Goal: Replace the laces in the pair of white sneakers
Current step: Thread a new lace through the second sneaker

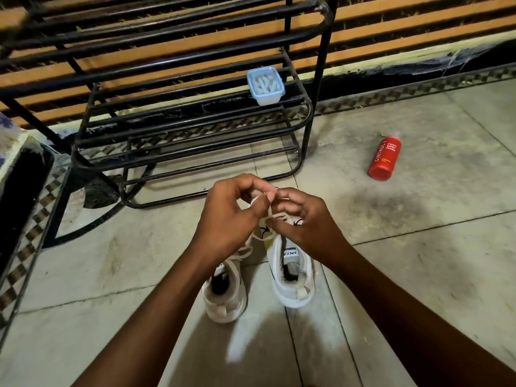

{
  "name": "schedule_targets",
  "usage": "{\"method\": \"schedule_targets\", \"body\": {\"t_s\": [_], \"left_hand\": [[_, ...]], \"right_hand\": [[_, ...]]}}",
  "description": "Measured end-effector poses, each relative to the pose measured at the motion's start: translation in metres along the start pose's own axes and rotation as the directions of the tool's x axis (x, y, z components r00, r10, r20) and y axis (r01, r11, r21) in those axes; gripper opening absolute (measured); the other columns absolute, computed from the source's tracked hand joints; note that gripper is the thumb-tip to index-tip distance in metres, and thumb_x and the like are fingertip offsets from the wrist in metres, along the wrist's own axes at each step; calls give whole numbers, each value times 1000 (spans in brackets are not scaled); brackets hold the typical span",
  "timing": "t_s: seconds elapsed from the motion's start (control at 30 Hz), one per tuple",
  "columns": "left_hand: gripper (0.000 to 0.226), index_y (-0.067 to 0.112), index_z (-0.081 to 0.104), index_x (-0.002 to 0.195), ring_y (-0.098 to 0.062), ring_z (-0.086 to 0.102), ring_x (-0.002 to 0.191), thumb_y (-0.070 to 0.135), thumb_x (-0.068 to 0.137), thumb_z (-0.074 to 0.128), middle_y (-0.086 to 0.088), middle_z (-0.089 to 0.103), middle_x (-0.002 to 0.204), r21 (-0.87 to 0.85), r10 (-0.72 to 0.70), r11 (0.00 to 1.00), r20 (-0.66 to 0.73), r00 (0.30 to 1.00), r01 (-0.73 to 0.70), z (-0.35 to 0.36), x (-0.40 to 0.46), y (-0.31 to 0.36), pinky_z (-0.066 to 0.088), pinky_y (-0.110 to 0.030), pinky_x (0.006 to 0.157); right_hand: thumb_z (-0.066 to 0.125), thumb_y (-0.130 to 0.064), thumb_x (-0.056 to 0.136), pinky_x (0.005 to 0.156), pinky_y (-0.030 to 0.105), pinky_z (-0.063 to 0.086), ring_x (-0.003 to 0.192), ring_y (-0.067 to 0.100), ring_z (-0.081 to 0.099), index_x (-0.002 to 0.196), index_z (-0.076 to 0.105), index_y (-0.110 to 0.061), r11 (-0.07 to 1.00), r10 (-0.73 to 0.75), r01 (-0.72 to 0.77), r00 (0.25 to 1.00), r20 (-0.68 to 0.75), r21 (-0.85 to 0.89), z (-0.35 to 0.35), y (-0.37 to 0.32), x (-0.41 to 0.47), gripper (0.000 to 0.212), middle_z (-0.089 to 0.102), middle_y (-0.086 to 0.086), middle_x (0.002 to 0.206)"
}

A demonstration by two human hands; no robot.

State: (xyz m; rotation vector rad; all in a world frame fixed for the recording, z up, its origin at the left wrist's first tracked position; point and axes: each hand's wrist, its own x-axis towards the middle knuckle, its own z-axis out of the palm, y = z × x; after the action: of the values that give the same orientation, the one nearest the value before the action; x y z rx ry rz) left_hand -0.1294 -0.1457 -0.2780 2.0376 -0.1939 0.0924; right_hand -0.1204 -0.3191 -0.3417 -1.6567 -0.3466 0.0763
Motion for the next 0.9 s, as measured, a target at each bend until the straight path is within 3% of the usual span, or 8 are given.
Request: {"method": "schedule_targets", "body": {"t_s": [0.07,0.17,0.33,0.43,0.53,0.7,0.83,0.9], "left_hand": [[11,24,79,92,-14,69,79,15,95,73,7,74,84,41,35,999,-27,999,-33,-7,0,1,58,-37,77],[10,24,80,96,-14,69,86,24,96,71,8,74,90,98,40,995,-114,993,-28,-22,1,-12,56,-38,81],[10,30,79,98,-4,67,89,30,99,69,11,71,94,229,-11,972,-185,983,54,-48,-6,-54,53,-41,85],[12,43,74,89,-5,65,87,37,98,68,15,69,92,351,-114,915,-246,962,198,-60,-15,-78,49,-56,93],[27,48,64,77,-11,66,90,33,98,69,15,70,90,416,-209,850,-293,933,322,-66,-25,-91,40,-47,93],[26,43,67,81,-13,63,91,24,98,69,12,61,95,478,-269,777,-336,903,410,-68,-35,-107,23,-39,82],[24,41,68,83,-16,60,90,22,96,71,10,53,95,475,-255,772,-379,890,423,-70,-35,-111,32,-42,86],[19,36,74,86,-20,61,93,19,96,72,7,51,94,475,-249,774,-380,891,419,-69,-33,-109,36,-41,80]], "right_hand": [[77,-1,85,75,43,59,78,25,74,97,75,-14,999,-39,39,998,-58,7,0,-7,8,17,76,6,81],[75,-7,89,70,34,56,69,19,71,87,75,-9,1000,-16,17,980,-200,3,-5,-5,16,3,74,4,71],[74,-8,90,70,27,52,70,11,66,87,75,-10,996,64,-38,945,-322,84,-13,6,11,3,73,-2,72],[73,-9,91,70,27,49,67,7,59,87,75,-10,995,84,-60,933,-349,80,-17,13,10,5,67,-9,68],[75,-11,88,73,30,49,72,9,62,88,77,-12,993,113,-95,923,-369,66,-19,18,10,3,70,-4,75],[80,-17,84,76,36,54,82,18,69,88,78,-19,991,126,-132,899,-420,13,-18,28,13,5,72,6,92],[81,-25,81,84,46,58,86,21,69,86,78,-27,983,142,-178,886,-441,-40,-19,36,15,6,68,3,96],[80,-29,80,79,47,57,79,19,68,83,78,-27,975,178,-219,883,-435,-46,-22,39,15,4,68,5,86]]}}
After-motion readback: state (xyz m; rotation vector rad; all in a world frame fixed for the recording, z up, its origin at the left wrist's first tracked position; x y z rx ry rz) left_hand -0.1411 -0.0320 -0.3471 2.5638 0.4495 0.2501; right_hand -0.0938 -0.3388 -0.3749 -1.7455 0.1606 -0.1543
